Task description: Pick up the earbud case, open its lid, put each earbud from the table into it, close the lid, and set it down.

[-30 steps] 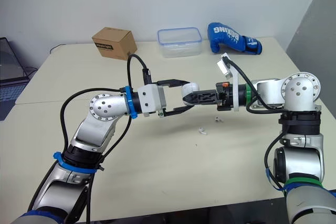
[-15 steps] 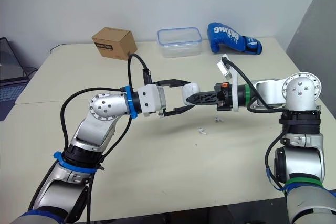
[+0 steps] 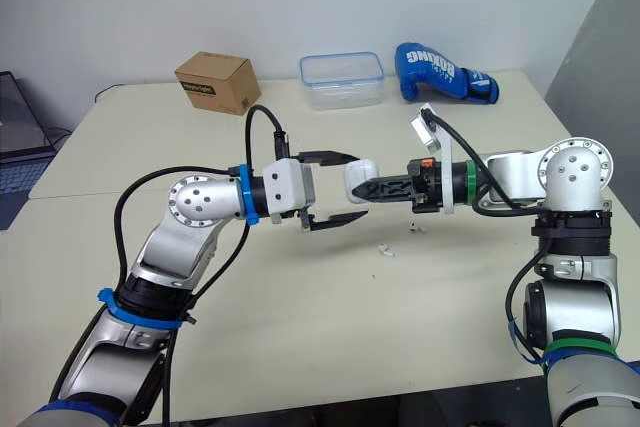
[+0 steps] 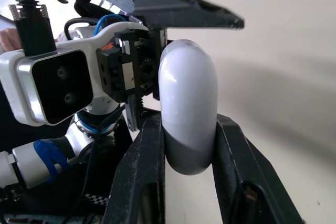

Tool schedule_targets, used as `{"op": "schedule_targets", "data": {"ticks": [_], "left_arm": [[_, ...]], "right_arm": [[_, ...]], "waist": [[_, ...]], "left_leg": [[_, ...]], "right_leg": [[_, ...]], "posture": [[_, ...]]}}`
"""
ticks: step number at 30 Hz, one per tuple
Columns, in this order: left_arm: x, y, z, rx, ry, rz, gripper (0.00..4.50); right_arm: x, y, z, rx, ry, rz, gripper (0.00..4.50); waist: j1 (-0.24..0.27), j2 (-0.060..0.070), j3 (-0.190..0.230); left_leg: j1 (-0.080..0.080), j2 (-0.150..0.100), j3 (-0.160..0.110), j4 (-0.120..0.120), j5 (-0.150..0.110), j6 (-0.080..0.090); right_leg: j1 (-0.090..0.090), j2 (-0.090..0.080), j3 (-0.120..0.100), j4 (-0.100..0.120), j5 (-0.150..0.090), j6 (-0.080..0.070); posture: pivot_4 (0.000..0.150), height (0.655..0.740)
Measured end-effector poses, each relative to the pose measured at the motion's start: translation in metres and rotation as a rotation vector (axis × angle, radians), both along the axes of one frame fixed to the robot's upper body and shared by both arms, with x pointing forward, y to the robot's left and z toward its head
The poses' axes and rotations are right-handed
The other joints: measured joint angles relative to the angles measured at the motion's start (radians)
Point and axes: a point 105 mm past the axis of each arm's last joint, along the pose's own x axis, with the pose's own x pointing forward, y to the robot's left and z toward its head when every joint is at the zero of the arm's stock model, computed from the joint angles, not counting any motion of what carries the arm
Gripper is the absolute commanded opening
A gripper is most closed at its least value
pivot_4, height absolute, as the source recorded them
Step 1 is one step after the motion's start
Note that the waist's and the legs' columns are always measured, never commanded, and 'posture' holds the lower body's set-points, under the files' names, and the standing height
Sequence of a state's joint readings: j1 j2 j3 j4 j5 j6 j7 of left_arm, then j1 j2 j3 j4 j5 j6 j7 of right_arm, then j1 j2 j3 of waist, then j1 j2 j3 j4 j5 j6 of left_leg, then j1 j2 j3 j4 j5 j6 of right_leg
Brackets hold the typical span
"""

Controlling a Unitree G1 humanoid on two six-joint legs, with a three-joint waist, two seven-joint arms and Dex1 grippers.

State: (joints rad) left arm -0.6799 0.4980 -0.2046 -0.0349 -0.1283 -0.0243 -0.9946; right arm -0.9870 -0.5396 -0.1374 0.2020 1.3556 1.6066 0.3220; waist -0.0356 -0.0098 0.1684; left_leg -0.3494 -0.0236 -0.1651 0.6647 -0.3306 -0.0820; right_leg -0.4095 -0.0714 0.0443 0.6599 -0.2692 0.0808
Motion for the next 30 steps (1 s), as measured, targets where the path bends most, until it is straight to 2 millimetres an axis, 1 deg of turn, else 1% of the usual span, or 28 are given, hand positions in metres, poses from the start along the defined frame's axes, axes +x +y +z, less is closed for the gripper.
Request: {"op": "schedule_targets", "data": {"ticks": [5,9,10,14,15,19,24,29,30], "left_arm": [[-0.006,0.019,0.012,-0.023,0.135,0.002,4.48],[-0.003,0.044,0.014,-0.002,0.272,0.082,4.48],[-0.003,0.047,0.016,-0.019,0.309,0.09,4.48],[-0.003,0.045,0.015,-0.055,0.467,0.1,4.48],[-0.003,0.045,0.015,-0.057,0.493,0.106,4.48],[-0.005,0.038,0.004,0.01,0.573,0.139,4.48],[-0.009,0.035,-0.006,0.069,0.623,0.13,4.48],[-0.01,0.033,-0.01,0.096,0.622,0.12,4.48],[-0.011,0.033,-0.009,0.098,0.618,0.113,4.3]], "right_arm": [[0.001,-0.002,-0.002,-0.029,-0.02,-0.016,0.78],[-0.003,-0.008,-0.01,-0.181,-0.119,-0.019,0.78],[-0.003,-0.008,-0.011,-0.215,-0.161,-0.013,0.78],[-0.001,-0.011,-0.025,-0.443,-0.394,0.044,0.78],[0.001,-0.011,-0.028,-0.475,-0.432,0.062,0.78],[0.01,-0.013,-0.041,-0.635,-0.631,0.136,0.78],[0.013,-0.013,-0.044,-0.722,-0.775,0.222,0.78],[0.013,-0.014,-0.039,-0.755,-0.865,0.286,0.78],[0.013,-0.013,-0.039,-0.758,-0.877,0.303,0.78]], "waist": [[-0.008,0.0,0.0],[-0.013,0.001,0.0],[-0.014,0.001,0.0],[-0.017,0.0,0.0],[-0.021,0.0,0.0],[-0.025,0.0,0.001],[-0.023,0.0,0.001],[-0.022,0.0,0.001],[-0.022,0.0,0.001]], "left_leg": [[0.0,0.0,0.0,0.0,0.0,0.0],[0.0,0.0,0.0,0.0,-0.002,0.003],[0.0,0.0,0.0,0.0,-0.002,0.003],[0.0,0.0,-0.001,0.0,-0.002,0.003],[0.0,0.0,-0.001,0.0,-0.002,0.003],[0.0,0.0,-0.001,0.0,0.0,0.0],[-0.001,0.0,-0.001,0.0,0.0,-0.001],[-0.001,0.0,-0.001,0.0,0.0,-0.001],[-0.001,0.0,-0.001,0.0,0.0,-0.001]], "right_leg": [[-0.001,0.0,0.0,0.001,0.0,0.0],[-0.001,0.0,0.0,0.001,0.0,0.0],[-0.001,0.0,0.0,0.001,0.0,0.001],[0.0,0.0,-0.001,0.0,-0.001,0.001],[0.0,0.0,-0.001,0.0,-0.001,0.001],[-0.001,0.0,-0.001,0.0,-0.001,0.001],[-0.001,0.0,-0.001,0.0,-0.001,0.001],[-0.002,0.0,0.0,-0.001,-0.001,0.001],[-0.002,0.0,0.0,-0.001,-0.001,0.001]], "posture": [[0.15,0.74],[0.15,0.74],[0.15,0.74],[0.15,0.74],[0.15,0.74],[0.15,0.74],[0.15,0.74],[0.15,0.74],[0.15,0.74]]}}
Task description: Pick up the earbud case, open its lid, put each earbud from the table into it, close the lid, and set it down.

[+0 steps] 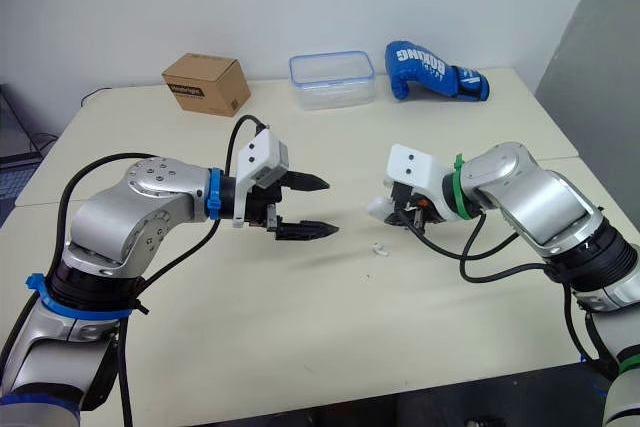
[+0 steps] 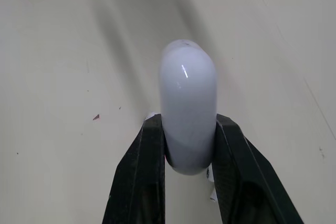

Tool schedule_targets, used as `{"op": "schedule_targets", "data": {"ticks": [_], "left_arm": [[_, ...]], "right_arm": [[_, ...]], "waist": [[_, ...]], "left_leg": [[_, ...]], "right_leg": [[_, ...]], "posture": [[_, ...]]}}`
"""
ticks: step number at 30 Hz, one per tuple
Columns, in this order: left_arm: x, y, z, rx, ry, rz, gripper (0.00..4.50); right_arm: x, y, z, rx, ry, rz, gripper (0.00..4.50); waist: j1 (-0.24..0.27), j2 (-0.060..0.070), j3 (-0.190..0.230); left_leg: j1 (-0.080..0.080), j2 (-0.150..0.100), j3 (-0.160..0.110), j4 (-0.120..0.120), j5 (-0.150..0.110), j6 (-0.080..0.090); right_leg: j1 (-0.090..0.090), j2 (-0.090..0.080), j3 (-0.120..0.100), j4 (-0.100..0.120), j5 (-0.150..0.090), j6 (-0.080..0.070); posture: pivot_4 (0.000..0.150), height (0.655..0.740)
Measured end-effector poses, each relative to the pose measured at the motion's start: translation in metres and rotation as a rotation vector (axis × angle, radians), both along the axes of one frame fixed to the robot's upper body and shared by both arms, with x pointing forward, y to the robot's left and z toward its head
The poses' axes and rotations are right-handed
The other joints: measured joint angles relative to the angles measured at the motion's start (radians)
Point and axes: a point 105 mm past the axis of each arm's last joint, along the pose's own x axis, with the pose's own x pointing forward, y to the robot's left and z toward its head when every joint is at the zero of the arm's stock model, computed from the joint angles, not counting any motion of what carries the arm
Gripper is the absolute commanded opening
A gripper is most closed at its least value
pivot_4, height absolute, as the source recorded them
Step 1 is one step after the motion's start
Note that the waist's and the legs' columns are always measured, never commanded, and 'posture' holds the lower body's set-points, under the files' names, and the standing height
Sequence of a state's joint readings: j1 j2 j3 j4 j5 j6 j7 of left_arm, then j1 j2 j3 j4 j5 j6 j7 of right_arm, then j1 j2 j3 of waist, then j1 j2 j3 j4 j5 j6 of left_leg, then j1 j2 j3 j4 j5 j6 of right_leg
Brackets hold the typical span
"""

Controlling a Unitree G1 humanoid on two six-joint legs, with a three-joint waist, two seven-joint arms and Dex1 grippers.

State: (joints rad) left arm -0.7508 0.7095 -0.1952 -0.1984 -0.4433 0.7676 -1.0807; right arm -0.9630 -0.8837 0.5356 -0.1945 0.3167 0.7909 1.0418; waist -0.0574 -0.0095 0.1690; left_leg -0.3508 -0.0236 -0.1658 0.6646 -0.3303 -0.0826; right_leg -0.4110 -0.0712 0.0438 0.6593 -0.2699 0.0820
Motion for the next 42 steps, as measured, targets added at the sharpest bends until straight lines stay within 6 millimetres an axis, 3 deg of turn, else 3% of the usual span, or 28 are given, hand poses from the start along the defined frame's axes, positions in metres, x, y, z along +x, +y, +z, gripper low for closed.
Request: {"op": "schedule_targets", "data": {"ticks": [5,19,39,42], "left_arm": [[0.0,-0.021,0.001,-0.006,-0.04,-0.06,3.0],[0.009,-0.04,-0.01,0.024,-0.078,-0.079,3.0],[0.009,-0.04,-0.018,0.068,-0.076,-0.082,3.0],[0.01,-0.04,-0.02,0.073,-0.073,-0.081,2.4]], "right_arm": [[-0.004,0.009,0.002,-0.029,-0.015,0.088,0.78],[-0.002,0.018,0.001,-0.076,-0.004,0.15,0.78],[0.004,0.019,0.004,-0.093,0.005,0.151,0.78],[0.004,0.02,0.008,-0.094,-0.006,0.153,0.78]], "waist": [[0.001,0.0,0.0],[0.001,0.0,0.0],[0.0,0.0,0.0],[0.0,0.0,0.0]], "left_leg": [[0.0,0.0,0.0,0.001,0.0,0.0],[-0.001,0.0,0.0,0.001,0.0,0.0],[-0.001,0.0,0.0,0.001,0.0,0.0],[-0.001,0.0,0.0,0.001,0.0,0.0]], "right_leg": [[0.0,0.0,0.0,0.0,0.0,0.0],[-0.001,0.0,0.0,0.0,0.0,0.0],[-0.001,0.0,0.0,0.001,0.0,0.0],[-0.002,0.0,0.0,0.002,0.0,0.0]], "posture": [[0.15,0.74],[0.15,0.74],[0.15,0.74],[0.15,0.74]]}}
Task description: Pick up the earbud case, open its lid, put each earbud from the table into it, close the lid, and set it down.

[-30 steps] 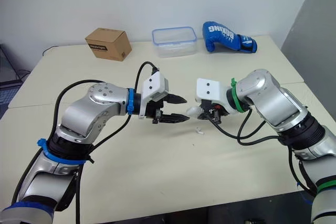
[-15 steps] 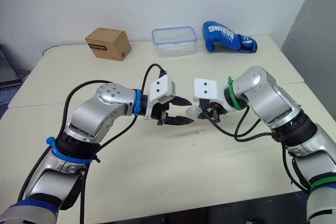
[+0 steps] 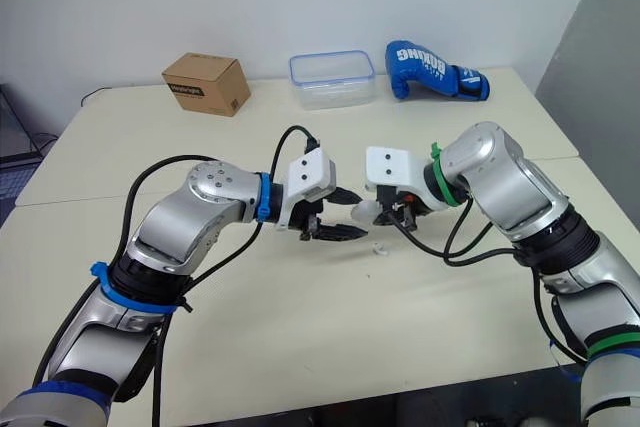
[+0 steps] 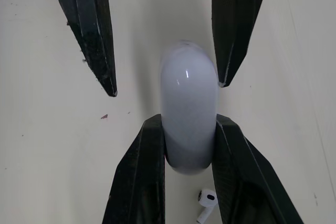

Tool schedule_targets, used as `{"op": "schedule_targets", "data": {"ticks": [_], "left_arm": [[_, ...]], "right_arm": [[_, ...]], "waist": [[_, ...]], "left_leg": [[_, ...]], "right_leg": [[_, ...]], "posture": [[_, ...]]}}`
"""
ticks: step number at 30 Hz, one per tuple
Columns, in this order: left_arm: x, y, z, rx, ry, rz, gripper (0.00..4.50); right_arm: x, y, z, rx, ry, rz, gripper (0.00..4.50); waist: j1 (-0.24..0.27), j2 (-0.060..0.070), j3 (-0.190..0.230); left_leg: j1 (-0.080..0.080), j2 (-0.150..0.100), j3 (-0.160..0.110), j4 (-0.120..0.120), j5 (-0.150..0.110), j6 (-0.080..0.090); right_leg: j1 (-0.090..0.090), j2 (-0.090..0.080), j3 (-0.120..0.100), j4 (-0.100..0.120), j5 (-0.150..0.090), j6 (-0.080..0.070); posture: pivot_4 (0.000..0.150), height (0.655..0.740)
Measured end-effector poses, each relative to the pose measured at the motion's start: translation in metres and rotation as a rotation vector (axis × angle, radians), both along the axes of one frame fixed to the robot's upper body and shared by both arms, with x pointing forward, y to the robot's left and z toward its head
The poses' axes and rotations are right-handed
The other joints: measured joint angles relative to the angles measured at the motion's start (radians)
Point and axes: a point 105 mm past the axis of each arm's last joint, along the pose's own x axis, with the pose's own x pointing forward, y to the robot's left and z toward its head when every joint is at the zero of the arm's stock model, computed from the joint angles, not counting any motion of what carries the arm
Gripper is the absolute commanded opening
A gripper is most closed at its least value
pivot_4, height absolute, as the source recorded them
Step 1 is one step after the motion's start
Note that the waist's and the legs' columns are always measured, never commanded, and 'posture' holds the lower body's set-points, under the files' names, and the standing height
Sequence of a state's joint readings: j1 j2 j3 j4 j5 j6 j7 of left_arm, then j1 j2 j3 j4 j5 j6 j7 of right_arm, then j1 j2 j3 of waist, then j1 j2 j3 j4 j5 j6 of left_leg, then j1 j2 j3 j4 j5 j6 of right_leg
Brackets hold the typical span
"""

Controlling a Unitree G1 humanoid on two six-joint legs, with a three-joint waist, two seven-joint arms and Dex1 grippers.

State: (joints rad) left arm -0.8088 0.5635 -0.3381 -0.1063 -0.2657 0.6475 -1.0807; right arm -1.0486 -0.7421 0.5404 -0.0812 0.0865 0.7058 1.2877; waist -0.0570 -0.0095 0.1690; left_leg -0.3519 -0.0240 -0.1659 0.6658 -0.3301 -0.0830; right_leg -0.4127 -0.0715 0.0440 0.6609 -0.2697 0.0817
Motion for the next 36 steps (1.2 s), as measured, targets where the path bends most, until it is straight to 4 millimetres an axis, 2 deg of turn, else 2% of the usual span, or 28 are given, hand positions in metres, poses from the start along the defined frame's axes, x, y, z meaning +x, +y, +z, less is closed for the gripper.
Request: {"op": "schedule_targets", "data": {"ticks": [5,6,15,20,21,27,31,36], "left_arm": [[0.005,0.0,-0.002,-0.01,0.006,0.025,0.84],[0.005,0.0,-0.002,-0.011,0.003,0.026,0.71],[0.006,0.0,-0.002,-0.012,-0.01,0.024,0.71],[0.006,-0.001,-0.002,-0.01,-0.015,0.024,0.71],[0.007,-0.001,-0.002,-0.01,-0.016,0.024,0.71],[0.007,-0.001,-0.001,-0.013,-0.026,0.021,0.71],[0.008,0.001,0.001,-0.041,-0.036,0.026,0.71],[0.009,0.025,0.007,-0.22,0.029,0.094,0.71]], "right_arm": [[0.0,0.0,0.0,-0.004,0.004,0.001,0.78],[0.0,-0.001,0.0,-0.003,0.008,-0.002,0.78],[0.0,-0.001,0.001,-0.003,0.012,-0.002,0.78],[0.0,-0.001,0.001,-0.003,0.013,-0.002,0.78],[0.0,-0.001,0.0,-0.003,0.014,-0.002,1.53],[-0.001,-0.001,0.0,-0.002,0.019,-0.002,3.56],[-0.001,-0.002,0.002,0.013,0.031,-0.006,3.56],[-0.001,-0.015,0.034,0.21,0.081,-0.072,3.56]], "waist": [[0.0,0.0,0.0],[0.0,0.0,0.0],[0.0,0.0,0.0],[0.0,0.0,0.0],[0.0,0.0,0.0],[0.0,0.0,0.0],[0.0,0.0,0.0],[0.001,0.0,0.0]], "left_leg": [[0.0,0.0,0.0,0.0,0.0,0.0],[0.0,0.0,0.0,0.0,0.0,0.0],[-0.002,0.0,0.0,0.001,0.0,0.0],[-0.01,-0.001,0.0,0.006,0.0,0.0],[-0.011,-0.001,-0.001,0.008,0.0,0.0],[-0.012,-0.002,-0.001,0.01,0.0,0.0],[-0.012,-0.002,-0.001,0.01,0.0,0.0],[-0.012,-0.001,-0.002,0.01,0.0,0.0]], "right_leg": [[0.0,0.0,0.0,0.0,0.0,0.0],[0.0,0.0,0.0,0.0,0.0,0.0],[-0.002,0.0,0.0,0.001,0.0,0.0],[-0.008,0.0,0.0,0.004,0.0,0.0],[-0.009,0.0,0.0,0.005,0.0,0.0],[-0.009,-0.001,0.0,0.005,0.001,0.0],[-0.009,-0.001,0.0,0.005,0.001,0.0],[-0.009,-0.001,0.0,0.004,0.001,0.0]], "posture": [[0.15,0.74],[0.15,0.74],[0.15,0.74],[0.15,0.74],[0.15,0.74],[0.15,0.74],[0.15,0.74],[0.15,0.74]]}}
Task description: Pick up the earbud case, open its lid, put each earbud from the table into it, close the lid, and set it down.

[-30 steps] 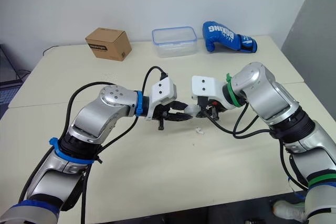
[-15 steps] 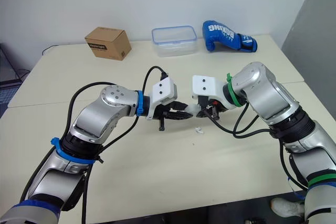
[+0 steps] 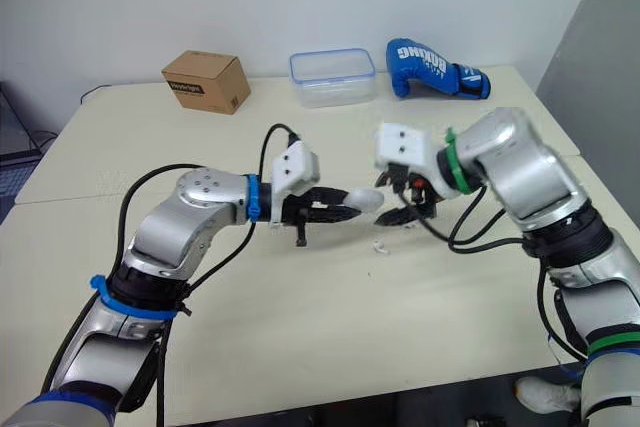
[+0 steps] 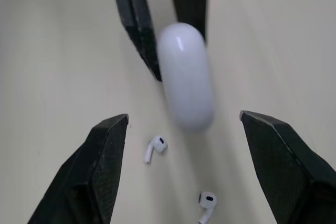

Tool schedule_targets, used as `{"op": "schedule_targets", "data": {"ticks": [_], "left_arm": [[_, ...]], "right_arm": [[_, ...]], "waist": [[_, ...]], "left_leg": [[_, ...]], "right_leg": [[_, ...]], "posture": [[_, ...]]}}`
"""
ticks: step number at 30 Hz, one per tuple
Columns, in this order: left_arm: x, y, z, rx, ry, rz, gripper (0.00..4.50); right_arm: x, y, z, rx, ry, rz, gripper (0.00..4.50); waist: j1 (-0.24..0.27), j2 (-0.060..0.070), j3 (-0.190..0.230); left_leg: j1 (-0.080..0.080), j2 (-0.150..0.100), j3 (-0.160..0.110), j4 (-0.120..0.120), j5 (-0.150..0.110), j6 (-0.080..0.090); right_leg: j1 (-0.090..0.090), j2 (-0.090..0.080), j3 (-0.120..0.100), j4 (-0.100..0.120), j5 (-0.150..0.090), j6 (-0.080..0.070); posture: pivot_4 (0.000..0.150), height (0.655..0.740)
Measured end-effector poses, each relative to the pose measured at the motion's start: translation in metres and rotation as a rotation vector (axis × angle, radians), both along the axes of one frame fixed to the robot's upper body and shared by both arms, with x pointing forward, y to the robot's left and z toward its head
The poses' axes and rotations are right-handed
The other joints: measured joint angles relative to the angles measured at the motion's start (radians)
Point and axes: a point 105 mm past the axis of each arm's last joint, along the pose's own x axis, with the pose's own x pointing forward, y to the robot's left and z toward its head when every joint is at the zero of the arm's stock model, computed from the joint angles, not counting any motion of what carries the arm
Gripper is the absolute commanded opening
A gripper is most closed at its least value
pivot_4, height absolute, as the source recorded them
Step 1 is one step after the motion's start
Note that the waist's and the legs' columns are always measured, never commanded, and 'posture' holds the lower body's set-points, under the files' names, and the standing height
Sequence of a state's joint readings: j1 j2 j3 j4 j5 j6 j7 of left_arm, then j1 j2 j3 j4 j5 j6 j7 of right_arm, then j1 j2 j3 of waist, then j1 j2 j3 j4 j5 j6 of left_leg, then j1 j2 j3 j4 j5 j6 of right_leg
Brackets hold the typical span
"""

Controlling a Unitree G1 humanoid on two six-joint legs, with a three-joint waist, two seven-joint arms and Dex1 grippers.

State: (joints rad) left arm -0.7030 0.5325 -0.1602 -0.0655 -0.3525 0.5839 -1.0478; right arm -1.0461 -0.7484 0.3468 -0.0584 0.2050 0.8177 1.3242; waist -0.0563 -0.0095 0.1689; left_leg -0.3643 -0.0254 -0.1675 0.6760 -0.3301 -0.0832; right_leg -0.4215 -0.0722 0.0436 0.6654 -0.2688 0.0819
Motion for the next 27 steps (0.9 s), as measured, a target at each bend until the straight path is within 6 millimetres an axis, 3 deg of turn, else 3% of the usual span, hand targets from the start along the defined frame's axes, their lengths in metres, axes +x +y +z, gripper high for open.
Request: {"op": "schedule_targets", "data": {"ticks": [5,11,27], "left_arm": [[-0.004,0.021,0.003,-0.117,0.06,0.029,0.71],[-0.007,0.024,0.0,-0.194,0.101,0.03,0.71],[-0.013,0.011,0.016,-0.262,0.104,-0.021,0.71]], "right_arm": [[-0.002,-0.002,0.015,0.21,0.107,-0.037,3.56],[-0.007,0.007,0.02,0.398,0.224,-0.038,3.56],[-0.007,0.023,0.009,0.443,0.262,-0.068,3.56]], "waist": [[-0.001,0.0,0.0],[0.0,0.0,0.0],[-0.001,0.0,0.0]], "left_leg": [[0.0,0.0,0.0,0.0,0.0,0.0],[0.0,0.0,0.0,0.001,0.0,0.0],[0.0,0.0,0.0,0.001,0.0,0.0]], "right_leg": [[0.0,0.0,0.0,0.0,0.0,0.0],[0.0,0.0,0.0,0.0,0.0,0.0],[0.0,0.0,0.0,0.001,0.0,0.0]], "posture": [[0.15,0.74],[0.15,0.74],[0.15,0.74]]}}
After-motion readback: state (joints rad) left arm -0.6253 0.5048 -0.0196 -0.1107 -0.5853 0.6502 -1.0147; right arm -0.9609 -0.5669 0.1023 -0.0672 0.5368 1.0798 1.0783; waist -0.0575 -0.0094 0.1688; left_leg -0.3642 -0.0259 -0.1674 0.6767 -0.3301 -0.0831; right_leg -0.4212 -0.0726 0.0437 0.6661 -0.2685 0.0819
